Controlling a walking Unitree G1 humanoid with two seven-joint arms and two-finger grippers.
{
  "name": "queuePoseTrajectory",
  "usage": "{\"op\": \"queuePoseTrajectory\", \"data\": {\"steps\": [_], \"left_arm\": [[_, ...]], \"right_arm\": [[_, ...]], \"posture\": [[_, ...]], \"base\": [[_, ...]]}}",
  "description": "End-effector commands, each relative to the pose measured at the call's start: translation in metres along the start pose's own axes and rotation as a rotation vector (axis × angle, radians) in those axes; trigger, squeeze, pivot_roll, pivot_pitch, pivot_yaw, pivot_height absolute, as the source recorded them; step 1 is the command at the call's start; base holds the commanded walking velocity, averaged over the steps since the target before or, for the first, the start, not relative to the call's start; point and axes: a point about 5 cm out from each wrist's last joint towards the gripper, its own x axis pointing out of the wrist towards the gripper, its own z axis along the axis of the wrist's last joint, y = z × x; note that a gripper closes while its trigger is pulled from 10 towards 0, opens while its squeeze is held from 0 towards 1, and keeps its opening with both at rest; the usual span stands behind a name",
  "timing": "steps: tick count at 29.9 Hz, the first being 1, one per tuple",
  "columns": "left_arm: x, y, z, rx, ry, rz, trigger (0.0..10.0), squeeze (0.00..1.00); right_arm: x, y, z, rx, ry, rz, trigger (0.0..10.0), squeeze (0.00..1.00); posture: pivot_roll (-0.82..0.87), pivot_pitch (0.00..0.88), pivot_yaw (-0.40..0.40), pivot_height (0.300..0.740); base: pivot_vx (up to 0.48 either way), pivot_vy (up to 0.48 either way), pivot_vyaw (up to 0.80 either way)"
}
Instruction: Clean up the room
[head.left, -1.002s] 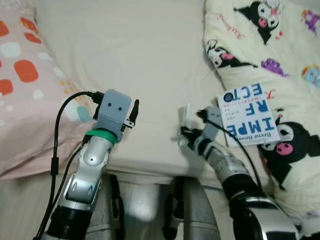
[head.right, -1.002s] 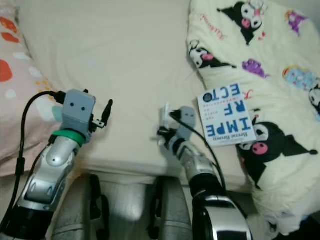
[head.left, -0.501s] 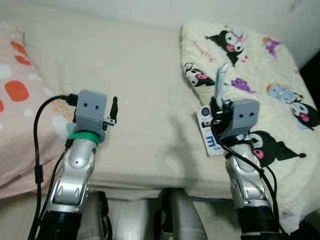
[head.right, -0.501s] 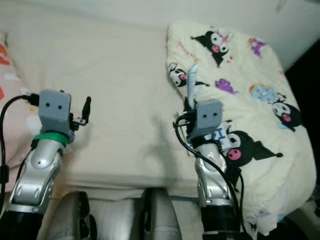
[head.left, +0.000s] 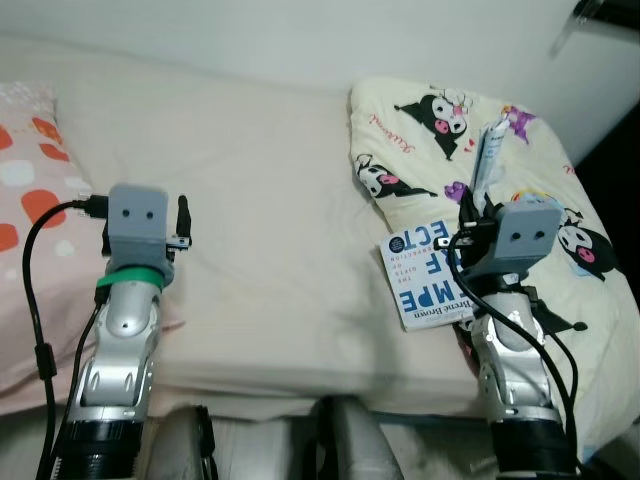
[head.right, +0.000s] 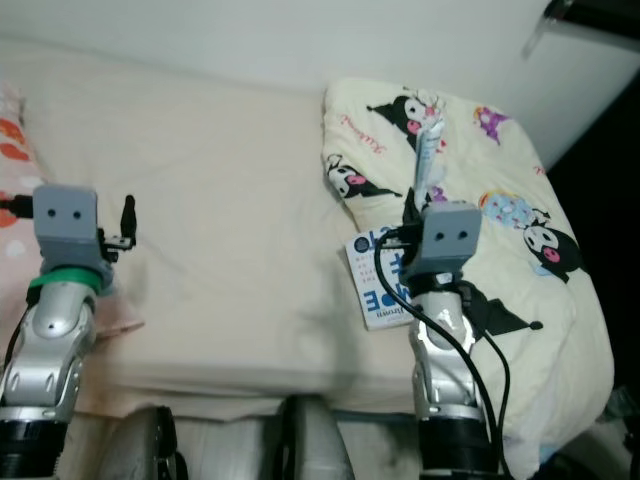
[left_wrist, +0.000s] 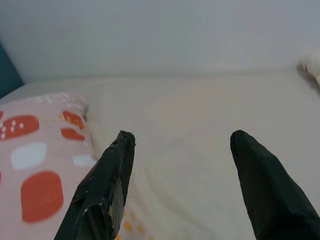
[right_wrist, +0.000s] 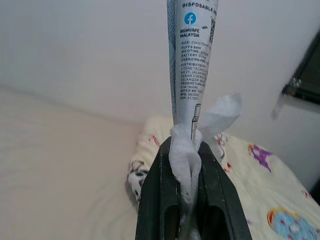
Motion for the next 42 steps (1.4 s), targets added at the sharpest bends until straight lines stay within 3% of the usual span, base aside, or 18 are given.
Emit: {"op": "queuePoseTrajectory", "data": {"steps": [1,6,13,31,42], "left_arm": [[0.005,-0.013,0.004,-0.018,-0.019,-0.022,10.0,0.0],[0.014,-0.029,0.016,-0.06,-0.049,-0.06,10.0,0.0],[0.013,-0.038,0.016,-0.065,-0.041,-0.096,10.0,0.0],[0.01,-0.044,0.014,-0.075,-0.043,-0.119,10.0,0.0],[0.009,-0.045,0.014,-0.073,-0.047,-0.131,10.0,0.0]], "right_arm": [[-0.001,-0.004,-0.003,-0.013,0.008,-0.017,10.0,0.0],[0.001,-0.004,-0.003,-0.024,0.011,-0.012,10.0,0.0],[-0.001,-0.005,-0.004,-0.051,0.022,-0.031,10.0,0.0],[0.004,0.017,-0.004,-0.049,0.022,-0.018,10.0,0.0],[0.01,0.035,-0.001,-0.022,0.019,-0.005,10.0,0.0]], "posture": [[-0.01,0.0,-0.115,0.68],[-0.02,0.0,-0.114,0.695],[-0.03,0.0,-0.102,0.72],[-0.01,0.0,-0.091,0.73],[-0.02,0.0,-0.083,0.73]], "base": [[0.0,0.0,0.0],[0.0,0.0,0.0],[0.0,0.0,0.0],[0.0,0.0,0.0],[-0.376,0.0,0.0]]}}
